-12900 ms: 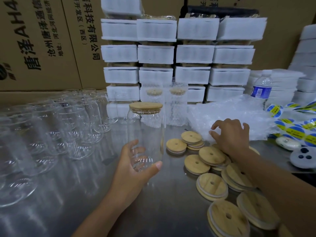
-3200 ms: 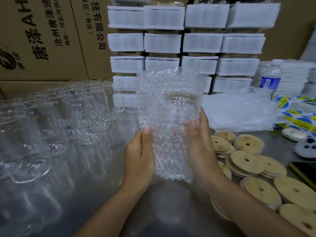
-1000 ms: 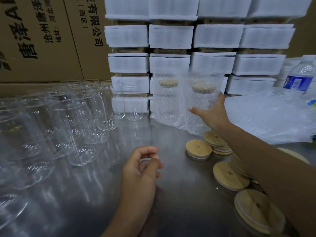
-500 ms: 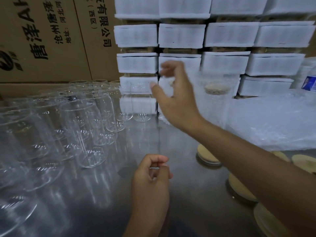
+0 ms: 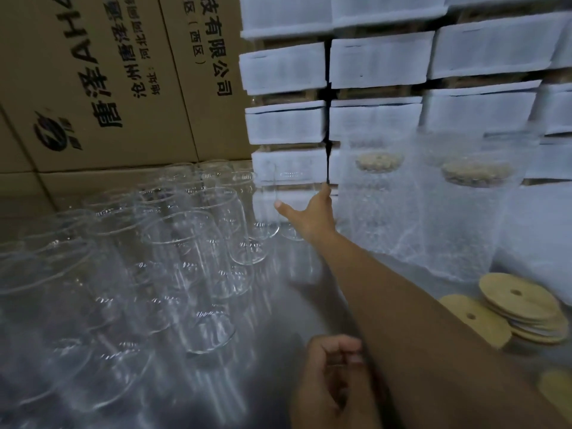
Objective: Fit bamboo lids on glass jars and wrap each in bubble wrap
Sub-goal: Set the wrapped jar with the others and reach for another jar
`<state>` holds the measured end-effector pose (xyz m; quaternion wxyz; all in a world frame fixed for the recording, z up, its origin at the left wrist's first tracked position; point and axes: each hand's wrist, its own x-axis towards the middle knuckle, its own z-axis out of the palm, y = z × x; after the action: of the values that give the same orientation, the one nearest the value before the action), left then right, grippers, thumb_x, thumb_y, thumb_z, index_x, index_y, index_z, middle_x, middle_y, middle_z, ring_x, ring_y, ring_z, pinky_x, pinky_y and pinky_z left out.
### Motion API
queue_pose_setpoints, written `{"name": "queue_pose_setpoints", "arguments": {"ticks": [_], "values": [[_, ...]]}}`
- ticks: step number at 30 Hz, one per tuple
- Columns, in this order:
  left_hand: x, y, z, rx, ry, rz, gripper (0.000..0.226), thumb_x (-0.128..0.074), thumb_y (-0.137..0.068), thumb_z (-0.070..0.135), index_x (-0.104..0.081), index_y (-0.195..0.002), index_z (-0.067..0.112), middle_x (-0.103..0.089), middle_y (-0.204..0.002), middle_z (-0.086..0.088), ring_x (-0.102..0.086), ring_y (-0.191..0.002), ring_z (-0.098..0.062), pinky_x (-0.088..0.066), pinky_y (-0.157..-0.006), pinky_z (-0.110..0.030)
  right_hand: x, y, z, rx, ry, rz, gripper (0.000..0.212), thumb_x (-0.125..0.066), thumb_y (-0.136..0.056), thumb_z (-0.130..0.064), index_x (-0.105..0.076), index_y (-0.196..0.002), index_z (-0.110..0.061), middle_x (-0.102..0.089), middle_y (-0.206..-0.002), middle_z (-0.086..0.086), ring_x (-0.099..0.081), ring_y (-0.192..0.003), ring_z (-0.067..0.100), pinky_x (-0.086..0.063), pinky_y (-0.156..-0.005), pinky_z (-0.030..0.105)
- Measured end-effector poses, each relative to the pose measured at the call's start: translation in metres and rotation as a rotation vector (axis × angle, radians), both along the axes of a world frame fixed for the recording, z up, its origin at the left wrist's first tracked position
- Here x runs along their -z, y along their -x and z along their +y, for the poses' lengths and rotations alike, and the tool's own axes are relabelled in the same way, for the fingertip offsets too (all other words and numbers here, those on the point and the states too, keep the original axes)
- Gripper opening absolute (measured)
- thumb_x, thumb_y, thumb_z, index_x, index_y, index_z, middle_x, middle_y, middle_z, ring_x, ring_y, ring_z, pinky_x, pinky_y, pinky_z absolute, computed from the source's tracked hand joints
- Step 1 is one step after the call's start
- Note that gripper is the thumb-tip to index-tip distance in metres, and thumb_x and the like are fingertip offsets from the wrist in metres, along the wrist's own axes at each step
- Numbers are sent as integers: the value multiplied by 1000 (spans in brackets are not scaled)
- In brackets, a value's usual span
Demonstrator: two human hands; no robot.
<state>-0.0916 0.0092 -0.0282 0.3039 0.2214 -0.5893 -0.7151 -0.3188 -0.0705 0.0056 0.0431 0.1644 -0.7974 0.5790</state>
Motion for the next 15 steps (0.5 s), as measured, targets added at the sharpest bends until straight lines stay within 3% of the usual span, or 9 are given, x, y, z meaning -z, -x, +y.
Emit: {"name": "queue_pose_setpoints", "arguments": {"ticks": [3, 6, 9, 15], "values": [[-1, 2, -6, -27, -22, -26, 16, -60, -50, 30, -61, -42, 44, -61, -44, 2, -50, -36, -9, -41, -41, -19, 8, 11, -9, 35, -41, 10, 115, -81, -69, -44, -8, -150, -8, -23, -151, 13, -30, -138, 30, -31, -112, 46], [6, 5, -11, -20, -10, -42, 25, -63, -72, 21, -65, -51, 34, -62, -49, -5, -52, -42, -13, -43, -51, -24, 10, 18, -8, 56, -70, 64, 100, -82, -69, -41, -25, -144, -8, -35, -144, 13, -37, -132, 30, -34, -109, 43], [7, 5, -16, 6, -65, -72, 33, -55, -86, -13, -64, -64, 10, -59, -45, -6, -50, -34, -14, -39, -38, -16, 9, 16, -4, 53, -60, 67, 92, -82, -70, -38, -31, -141, -9, -38, -139, 12, -42, -128, 28, -37, -106, 37], [5, 4, -13, -7, -117, 58, 28, -48, -89, -13, -59, -71, 6, -57, -46, -1, -52, -36, -10, -38, -33, -17, 6, -14, 19, 78, -116, 132, 81, -78, -74, -41, -34, -129, -3, -39, -128, 11, -47, -113, 27, -38, -85, 29]]}}
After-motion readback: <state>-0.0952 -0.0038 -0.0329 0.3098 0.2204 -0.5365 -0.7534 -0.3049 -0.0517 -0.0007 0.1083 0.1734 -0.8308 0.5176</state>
